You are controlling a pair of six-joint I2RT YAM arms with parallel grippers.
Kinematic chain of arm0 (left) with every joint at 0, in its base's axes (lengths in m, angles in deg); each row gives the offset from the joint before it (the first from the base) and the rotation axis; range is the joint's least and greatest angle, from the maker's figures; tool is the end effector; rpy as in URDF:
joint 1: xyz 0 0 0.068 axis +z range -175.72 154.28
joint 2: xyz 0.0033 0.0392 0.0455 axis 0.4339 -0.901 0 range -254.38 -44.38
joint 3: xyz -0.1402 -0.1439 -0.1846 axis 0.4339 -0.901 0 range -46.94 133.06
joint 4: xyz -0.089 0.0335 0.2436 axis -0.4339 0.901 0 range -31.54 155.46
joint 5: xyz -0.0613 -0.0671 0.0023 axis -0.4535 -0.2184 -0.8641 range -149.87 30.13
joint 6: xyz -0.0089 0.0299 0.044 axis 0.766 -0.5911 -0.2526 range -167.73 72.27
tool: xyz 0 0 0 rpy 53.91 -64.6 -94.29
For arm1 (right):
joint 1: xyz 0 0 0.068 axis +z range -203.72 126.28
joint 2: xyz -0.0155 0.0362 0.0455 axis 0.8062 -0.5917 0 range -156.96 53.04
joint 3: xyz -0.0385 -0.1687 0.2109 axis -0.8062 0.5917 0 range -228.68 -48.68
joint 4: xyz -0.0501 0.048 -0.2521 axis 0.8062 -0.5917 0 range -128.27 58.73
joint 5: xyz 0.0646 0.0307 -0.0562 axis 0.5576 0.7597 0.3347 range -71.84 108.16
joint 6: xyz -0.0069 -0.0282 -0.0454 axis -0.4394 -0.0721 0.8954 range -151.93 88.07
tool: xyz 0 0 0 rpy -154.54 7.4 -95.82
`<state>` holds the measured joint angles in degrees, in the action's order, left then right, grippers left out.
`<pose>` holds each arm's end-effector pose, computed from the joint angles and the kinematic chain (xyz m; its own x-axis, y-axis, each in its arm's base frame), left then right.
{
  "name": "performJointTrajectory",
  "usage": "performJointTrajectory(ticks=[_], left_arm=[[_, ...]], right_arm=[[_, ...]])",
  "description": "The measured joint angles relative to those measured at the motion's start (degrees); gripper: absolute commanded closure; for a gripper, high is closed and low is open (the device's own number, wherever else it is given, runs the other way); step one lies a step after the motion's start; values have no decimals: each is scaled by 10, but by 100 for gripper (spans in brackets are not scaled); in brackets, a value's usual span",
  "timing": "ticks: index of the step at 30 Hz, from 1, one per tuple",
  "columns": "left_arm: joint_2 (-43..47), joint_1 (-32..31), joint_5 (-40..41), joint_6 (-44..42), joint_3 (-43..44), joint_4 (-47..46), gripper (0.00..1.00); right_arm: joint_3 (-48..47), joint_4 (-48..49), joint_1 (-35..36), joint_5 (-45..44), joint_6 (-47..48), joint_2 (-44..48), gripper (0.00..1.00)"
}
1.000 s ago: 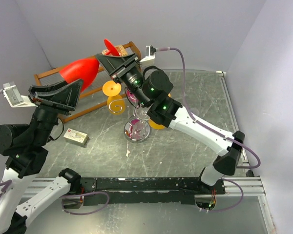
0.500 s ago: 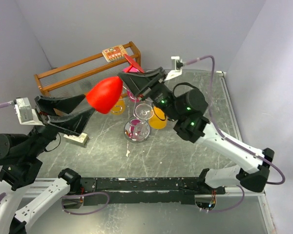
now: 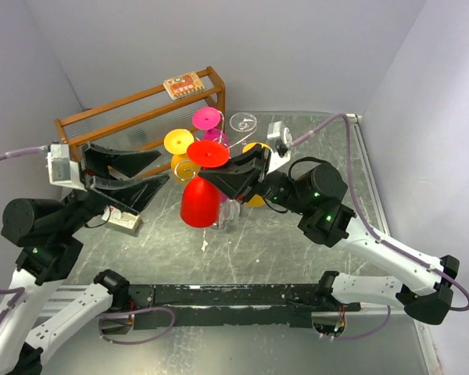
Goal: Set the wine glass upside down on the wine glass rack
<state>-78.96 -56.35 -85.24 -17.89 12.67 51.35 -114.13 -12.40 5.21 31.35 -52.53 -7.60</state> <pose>0.0690 -0.0586 0.4779 0.0126 -0.5300 -0.8479 0.8979 0.3791 -0.2237 0.1113 0.2005 0.4677 -0.1372 0.4359 -0.8895 -0.9545 0.1817 0.2363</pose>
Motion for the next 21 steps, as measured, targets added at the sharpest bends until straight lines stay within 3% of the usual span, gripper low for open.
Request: performJointTrajectory(ticks=[14,21], left_arm=[[-12,0,100,215,-52,-12,25],[-15,0,153,281,-25,65,31]], right_arm=[[58,17,0,52,57,16,100],[61,30,0,69,62,13,100]])
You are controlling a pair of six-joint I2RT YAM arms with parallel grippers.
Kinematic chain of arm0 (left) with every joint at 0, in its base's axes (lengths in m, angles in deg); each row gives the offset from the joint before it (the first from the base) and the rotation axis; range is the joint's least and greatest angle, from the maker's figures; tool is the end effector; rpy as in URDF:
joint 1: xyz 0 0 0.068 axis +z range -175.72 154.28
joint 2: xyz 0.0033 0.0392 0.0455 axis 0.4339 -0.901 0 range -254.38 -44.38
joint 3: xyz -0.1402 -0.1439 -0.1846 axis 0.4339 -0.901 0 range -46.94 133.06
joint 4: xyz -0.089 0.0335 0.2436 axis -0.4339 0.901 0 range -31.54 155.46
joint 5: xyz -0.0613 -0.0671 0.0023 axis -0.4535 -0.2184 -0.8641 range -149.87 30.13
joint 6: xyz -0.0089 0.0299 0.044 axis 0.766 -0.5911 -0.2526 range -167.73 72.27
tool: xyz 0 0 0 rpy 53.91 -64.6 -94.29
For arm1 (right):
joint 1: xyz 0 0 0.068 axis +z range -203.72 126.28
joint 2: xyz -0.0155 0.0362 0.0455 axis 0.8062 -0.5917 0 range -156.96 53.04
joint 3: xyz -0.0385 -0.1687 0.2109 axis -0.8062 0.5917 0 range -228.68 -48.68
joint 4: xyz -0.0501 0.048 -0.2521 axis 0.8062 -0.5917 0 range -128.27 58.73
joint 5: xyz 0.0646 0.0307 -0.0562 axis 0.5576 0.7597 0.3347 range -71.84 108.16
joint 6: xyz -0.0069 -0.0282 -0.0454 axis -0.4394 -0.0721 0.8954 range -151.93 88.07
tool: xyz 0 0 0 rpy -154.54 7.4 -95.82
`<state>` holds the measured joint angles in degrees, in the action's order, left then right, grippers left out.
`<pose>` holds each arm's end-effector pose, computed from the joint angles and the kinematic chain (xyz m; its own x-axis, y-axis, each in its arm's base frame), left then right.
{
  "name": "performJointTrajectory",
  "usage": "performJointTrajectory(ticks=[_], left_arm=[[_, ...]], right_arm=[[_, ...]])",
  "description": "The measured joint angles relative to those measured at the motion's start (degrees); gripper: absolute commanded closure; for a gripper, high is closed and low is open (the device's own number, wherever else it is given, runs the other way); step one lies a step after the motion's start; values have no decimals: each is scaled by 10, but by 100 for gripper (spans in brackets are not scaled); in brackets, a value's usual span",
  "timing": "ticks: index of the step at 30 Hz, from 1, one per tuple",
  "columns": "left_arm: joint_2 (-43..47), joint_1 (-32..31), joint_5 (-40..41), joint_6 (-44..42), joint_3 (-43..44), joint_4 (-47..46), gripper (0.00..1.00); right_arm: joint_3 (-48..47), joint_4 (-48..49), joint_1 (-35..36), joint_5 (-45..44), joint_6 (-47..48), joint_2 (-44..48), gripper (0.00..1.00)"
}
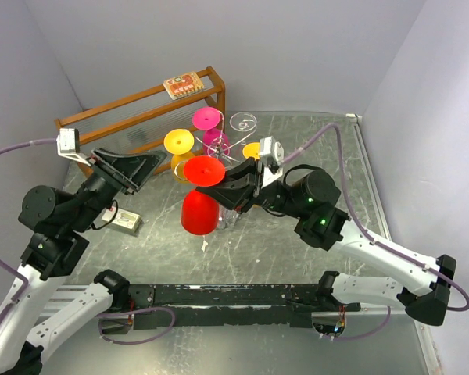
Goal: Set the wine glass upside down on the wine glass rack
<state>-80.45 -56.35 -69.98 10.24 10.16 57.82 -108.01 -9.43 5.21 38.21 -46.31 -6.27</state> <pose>0.0960 -0.0641 0.4532 -0.3758 -0.7474 -0.5478 0.6098 0.2456 -0.7535 0.1082 0.2032 0.4407 -0.0544 0.3618 -0.9307 -0.9862 0.1263 0.1067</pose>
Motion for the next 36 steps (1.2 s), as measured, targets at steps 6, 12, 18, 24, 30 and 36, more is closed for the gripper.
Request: performJointTrajectory(ticks=[6,12,18,24,30,36], left_arm=[[-37,0,6,47,78,123,31],[-62,0,-3,74,167,237,28],[-60,0,-3,79,200,311,28],[-57,0,-6,85,200,345,30],[-53,0,-21,99,195,349,39],[-53,0,-40,111,180,349,54]], right_arm=[[0,7,1,5,16,-28,100],[0,10,6,12,23,-68,100],[-1,22,9,13,30,-72,100],[-4,40,11,17,35,-76,100],[-13,51,14,25,40,-103,100],[-14,54,16,28,40,-123,100]])
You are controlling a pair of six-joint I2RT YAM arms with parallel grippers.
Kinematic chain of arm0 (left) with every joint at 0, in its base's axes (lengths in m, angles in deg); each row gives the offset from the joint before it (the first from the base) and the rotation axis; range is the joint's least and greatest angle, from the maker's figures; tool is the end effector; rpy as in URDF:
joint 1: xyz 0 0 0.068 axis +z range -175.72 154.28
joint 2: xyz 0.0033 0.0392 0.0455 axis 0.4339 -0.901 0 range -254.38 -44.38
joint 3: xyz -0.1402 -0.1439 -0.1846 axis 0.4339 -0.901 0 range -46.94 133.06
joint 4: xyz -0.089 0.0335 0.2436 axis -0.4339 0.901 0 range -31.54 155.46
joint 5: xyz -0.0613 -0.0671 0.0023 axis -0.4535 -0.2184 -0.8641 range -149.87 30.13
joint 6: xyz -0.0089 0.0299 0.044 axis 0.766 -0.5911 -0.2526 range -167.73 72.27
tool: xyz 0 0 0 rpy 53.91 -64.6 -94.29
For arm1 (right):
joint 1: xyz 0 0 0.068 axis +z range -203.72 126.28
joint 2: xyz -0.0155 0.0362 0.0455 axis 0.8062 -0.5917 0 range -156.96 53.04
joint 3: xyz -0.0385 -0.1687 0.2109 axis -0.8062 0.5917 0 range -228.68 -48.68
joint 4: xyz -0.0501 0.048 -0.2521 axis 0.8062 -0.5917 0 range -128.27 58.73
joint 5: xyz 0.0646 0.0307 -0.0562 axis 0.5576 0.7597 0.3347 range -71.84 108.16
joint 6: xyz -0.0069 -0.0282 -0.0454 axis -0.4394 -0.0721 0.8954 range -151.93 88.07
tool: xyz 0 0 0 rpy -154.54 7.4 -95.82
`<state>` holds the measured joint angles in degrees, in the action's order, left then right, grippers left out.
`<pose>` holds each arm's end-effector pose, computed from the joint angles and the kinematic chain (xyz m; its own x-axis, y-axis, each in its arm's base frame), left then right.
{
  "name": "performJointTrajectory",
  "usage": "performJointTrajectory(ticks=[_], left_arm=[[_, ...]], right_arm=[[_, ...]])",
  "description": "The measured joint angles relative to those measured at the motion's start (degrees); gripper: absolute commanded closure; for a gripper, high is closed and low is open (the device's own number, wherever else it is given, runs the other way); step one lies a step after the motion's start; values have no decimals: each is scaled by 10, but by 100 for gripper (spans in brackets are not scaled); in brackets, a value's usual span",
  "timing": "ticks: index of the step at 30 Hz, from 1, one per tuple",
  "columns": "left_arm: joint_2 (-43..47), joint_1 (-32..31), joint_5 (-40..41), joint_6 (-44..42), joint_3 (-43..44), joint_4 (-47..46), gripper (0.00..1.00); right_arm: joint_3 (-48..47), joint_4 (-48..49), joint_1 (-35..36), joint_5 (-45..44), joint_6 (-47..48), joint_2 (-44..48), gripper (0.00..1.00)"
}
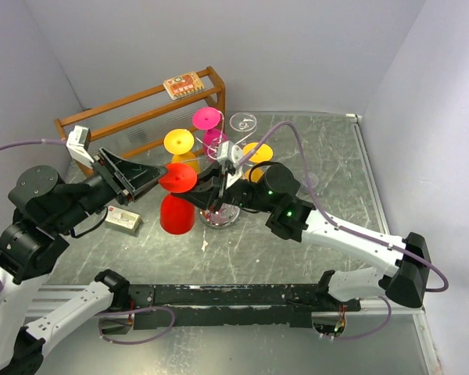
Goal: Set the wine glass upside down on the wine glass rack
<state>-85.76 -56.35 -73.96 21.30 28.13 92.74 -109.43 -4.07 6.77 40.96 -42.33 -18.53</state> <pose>0.0826 -0.0590 0.4728 -0.6603 -0.6616 -0.3555 0.2435 0.2592 -0.9346 0.1313 0.2600 0.4071 -0.0411 0.2651 -0.9633 -0.9943 0.0840 0.0656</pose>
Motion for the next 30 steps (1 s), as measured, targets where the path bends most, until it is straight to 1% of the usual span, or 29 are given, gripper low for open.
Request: performJointTrajectory(ticks=[3,11,14,18,19,25,28,30], left_arm=[[2,0,-1,5,-9,1,63],[16,0,-3,20,-28,-2,81],[20,0,-4,30,-35,-6,92],[31,0,-2,51,-46,-6,93],[35,0,-1,58,-52,-7,93],[50,0,-1,103,-87,-25,93],[54,0,1,122,-104,-33,93],[55,-1,4,134,-109,-38,93]], right_arm=[[0,5,0,0,0,-5,100],[0,18,0,-1,0,-10,100],[0,19,0,-3,0,-11,100],[5,23,0,-3,4,-11,100],[7,25,0,-2,3,-11,97],[26,19,0,-6,-5,5,68],[31,15,0,-7,-16,26,55],[35,9,1,-3,-15,46,49]])
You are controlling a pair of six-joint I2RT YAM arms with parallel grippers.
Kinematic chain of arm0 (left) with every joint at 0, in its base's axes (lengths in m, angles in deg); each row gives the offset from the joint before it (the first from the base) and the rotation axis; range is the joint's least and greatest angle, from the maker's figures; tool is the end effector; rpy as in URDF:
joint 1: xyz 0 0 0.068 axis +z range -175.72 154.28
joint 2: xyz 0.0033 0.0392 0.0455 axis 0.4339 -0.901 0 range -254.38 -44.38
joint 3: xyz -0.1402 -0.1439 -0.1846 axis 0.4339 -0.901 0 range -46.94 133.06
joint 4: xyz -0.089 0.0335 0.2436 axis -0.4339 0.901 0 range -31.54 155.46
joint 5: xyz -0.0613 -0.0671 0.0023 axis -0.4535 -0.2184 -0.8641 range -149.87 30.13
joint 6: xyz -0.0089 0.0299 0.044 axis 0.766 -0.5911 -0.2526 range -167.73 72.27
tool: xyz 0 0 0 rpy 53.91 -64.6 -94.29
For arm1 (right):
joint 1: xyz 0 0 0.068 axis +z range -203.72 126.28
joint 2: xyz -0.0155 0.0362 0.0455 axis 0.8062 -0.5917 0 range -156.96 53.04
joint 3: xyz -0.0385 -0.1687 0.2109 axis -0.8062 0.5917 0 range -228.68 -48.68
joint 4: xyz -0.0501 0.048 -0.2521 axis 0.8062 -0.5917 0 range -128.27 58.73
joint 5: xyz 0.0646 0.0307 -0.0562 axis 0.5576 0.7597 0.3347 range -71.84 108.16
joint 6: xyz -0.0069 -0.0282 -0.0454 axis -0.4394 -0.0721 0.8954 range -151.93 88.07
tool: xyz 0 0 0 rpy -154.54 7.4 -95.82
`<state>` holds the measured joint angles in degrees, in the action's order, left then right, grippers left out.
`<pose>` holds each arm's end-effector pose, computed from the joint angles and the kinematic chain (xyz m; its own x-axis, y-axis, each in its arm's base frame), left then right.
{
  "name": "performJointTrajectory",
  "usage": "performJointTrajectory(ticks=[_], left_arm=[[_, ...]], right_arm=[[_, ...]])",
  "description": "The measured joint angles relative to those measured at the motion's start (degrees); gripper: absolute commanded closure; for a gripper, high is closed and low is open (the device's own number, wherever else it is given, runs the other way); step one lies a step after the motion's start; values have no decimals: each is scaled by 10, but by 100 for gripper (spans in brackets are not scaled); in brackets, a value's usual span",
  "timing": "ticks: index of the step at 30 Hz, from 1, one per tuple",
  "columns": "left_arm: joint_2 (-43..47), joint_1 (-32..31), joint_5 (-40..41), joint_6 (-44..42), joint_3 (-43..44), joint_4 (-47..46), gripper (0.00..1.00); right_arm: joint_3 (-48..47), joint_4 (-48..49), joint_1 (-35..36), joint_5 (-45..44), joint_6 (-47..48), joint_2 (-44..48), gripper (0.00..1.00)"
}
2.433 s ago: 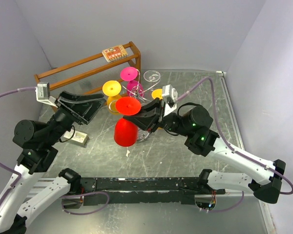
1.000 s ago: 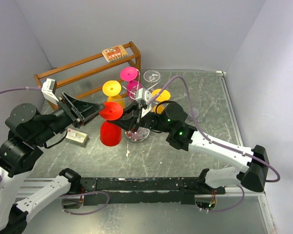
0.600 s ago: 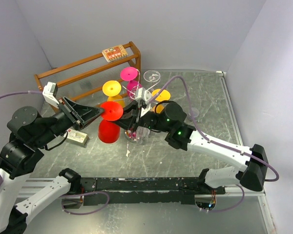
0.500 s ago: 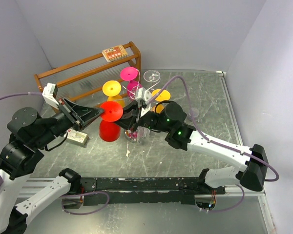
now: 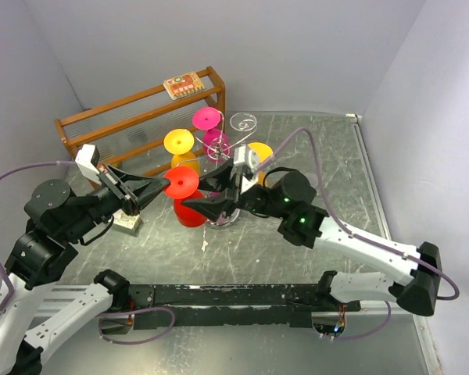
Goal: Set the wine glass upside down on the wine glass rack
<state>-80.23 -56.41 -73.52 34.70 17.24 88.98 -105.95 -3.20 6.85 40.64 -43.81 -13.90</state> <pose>0.0833 -0.0592 0.4331 -0.6971 -0.7064 -0.1227 0.0595 0.1135 -0.9918 0.1206 0.2415 0.4083 -0.0505 0.2976 -0.9534 -0.9939 0.0784 0.0771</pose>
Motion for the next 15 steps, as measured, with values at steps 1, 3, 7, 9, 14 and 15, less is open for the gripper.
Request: performJointTrajectory(ticks=[1,3,7,9,14,15], left_arm=[[3,0,4,4,-3,-2,93],[11,0,17,12,-10,-3,93],[20,0,32,23,-12,-3,93],[20,0,36,25,-13,-3,93],[20,0,43,38,-27,-9,93],[20,0,45,40,-30,-9,93]], right_arm=[[4,-5,0,1,1,10,47],[7,-24,0,7,7,34,45],[3,-70,0,17,28,68,44],[-4,-96,0,19,37,78,43],[-7,-134,0,17,45,105,40],[-7,-136,0,14,45,111,40]])
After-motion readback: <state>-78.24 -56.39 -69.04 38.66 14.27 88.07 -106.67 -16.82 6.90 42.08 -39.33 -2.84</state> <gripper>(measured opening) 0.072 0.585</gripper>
